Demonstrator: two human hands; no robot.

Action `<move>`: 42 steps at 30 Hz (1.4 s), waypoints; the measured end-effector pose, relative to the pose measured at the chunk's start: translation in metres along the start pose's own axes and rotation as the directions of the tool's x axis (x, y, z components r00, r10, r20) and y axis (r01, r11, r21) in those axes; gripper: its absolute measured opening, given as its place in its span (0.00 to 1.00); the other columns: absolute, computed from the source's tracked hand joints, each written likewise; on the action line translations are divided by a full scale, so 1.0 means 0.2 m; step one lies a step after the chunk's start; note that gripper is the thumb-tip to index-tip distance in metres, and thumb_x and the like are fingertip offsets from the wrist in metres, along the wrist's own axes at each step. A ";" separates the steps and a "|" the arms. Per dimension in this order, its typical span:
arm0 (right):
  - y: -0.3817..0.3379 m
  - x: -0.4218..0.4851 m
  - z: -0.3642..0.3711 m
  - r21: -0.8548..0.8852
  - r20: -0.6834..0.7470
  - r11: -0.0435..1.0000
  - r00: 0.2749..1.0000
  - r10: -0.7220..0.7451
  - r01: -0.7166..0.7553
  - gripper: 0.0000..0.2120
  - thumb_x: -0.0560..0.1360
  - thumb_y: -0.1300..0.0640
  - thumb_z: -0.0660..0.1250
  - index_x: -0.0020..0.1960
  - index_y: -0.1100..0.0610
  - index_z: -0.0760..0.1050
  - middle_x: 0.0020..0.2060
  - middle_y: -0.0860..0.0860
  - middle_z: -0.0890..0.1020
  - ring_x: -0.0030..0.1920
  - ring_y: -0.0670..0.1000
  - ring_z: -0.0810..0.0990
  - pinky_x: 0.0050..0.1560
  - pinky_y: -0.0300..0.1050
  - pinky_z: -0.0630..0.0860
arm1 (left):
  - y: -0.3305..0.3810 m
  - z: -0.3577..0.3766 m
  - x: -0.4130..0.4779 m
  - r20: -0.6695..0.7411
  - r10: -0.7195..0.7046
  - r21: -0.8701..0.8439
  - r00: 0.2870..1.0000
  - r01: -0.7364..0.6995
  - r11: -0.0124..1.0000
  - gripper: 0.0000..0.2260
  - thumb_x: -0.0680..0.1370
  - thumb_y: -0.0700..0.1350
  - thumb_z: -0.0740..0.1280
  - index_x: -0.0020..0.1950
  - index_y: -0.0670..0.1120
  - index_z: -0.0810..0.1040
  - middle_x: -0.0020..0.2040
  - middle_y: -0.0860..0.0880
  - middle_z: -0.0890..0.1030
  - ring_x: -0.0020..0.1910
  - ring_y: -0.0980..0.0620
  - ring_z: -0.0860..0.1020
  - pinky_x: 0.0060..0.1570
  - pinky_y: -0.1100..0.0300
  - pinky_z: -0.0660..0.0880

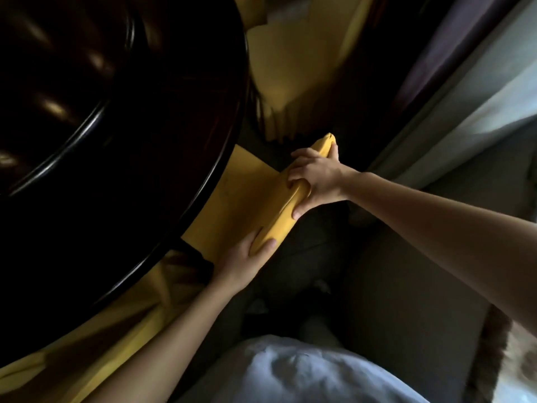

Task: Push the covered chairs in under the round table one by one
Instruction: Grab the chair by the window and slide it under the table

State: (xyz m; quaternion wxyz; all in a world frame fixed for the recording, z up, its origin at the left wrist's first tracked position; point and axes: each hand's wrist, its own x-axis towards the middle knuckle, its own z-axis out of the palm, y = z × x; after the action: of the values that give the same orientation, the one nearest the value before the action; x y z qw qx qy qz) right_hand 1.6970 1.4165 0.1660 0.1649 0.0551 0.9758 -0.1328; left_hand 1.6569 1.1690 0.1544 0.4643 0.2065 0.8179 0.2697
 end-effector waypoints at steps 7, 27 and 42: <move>0.05 0.16 -0.06 -0.024 0.002 0.998 0.999 -0.051 0.051 0.37 0.60 0.26 0.66 0.63 0.45 0.72 0.69 0.47 0.69 0.75 0.52 0.51 0.62 0.81 0.42 | -0.01 -0.07 0.10 -0.082 0.061 0.048 0.995 -0.057 0.997 0.32 0.72 0.69 0.54 0.72 0.56 0.65 0.69 0.51 0.71 0.67 0.47 0.70 0.66 0.47 0.67; 0.04 0.25 -0.13 -0.102 0.041 0.991 0.996 -0.078 0.082 0.43 0.60 0.23 0.62 0.67 0.45 0.70 0.69 0.48 0.66 0.74 0.55 0.51 0.62 0.82 0.41 | 0.01 -0.13 0.14 -0.178 0.067 0.106 0.982 -0.049 0.993 0.42 0.64 0.79 0.49 0.69 0.55 0.69 0.65 0.50 0.76 0.63 0.48 0.74 0.60 0.46 0.73; 0.06 0.24 -0.12 -0.082 0.028 0.993 0.996 -0.081 0.083 0.44 0.60 0.23 0.61 0.68 0.46 0.69 0.68 0.48 0.65 0.73 0.56 0.52 0.63 0.81 0.41 | 0.06 -0.15 0.14 -0.135 0.015 0.149 0.991 0.005 0.989 0.38 0.66 0.78 0.50 0.67 0.58 0.71 0.59 0.53 0.79 0.58 0.50 0.77 0.57 0.47 0.74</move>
State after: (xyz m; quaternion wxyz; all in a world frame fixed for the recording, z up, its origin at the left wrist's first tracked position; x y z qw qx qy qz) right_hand 1.6461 1.4388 0.1687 0.1732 0.0065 0.9798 -0.0994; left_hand 1.6182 1.1867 0.1565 0.3901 0.2239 0.8650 0.2225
